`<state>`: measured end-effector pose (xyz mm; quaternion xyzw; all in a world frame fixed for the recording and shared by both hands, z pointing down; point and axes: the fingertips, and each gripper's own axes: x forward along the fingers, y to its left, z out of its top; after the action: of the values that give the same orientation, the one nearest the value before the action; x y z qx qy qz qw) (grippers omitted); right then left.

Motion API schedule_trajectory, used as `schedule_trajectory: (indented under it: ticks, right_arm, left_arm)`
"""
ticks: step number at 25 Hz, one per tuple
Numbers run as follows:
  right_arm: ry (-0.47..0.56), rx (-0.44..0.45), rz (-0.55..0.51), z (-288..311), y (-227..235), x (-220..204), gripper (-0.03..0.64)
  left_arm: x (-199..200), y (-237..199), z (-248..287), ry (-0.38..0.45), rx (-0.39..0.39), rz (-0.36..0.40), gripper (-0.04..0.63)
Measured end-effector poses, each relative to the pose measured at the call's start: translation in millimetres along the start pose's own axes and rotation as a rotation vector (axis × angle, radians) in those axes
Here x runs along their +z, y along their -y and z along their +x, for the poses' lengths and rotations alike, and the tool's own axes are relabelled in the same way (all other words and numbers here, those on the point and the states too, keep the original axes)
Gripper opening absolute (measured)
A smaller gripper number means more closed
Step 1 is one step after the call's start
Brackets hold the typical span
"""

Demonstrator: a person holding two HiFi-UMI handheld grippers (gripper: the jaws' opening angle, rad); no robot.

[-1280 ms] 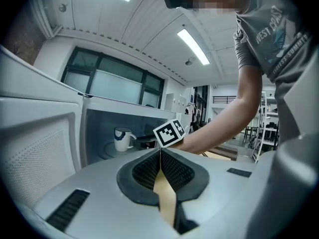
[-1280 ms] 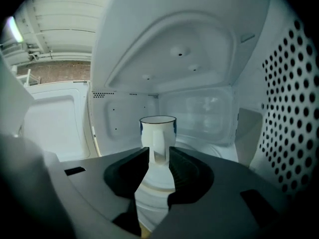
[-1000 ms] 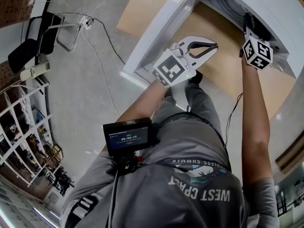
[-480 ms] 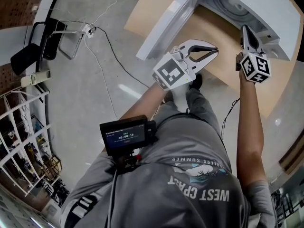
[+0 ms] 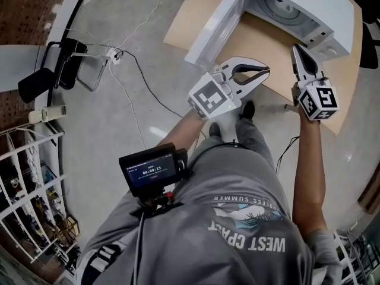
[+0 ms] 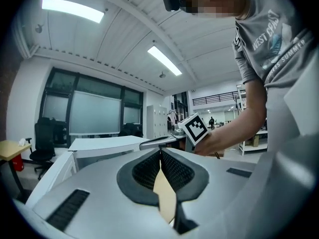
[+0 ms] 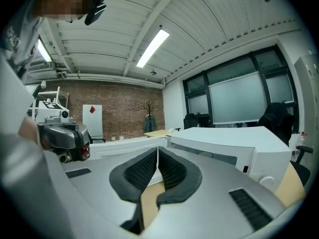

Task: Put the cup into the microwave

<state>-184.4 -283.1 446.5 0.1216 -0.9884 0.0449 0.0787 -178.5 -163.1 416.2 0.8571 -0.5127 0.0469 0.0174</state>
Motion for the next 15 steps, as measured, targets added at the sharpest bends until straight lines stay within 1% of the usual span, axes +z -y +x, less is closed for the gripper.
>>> schedule_trajectory:
  ticks: [5, 9, 15]
  right_arm:
    - [0.002, 0.018, -0.051, -38.7, -49.2, 33.9, 0.023]
    - [0.001, 0.024, -0.061, -69.5, -85.6, 56.8, 0.022]
    - [0.011, 0.032, -0.108, -119.8, -134.4, 82.8, 0.021]
  left_arm:
    - [23.3, 24.1, -28.5, 0.021, -0.029, 0.043, 0.023]
    - [42.0, 46.3, -51.2, 0.041, -0.051, 0.077, 0.023]
    - [61.5, 81.1, -75.7, 0.077, -0.091, 0.121, 0.023]
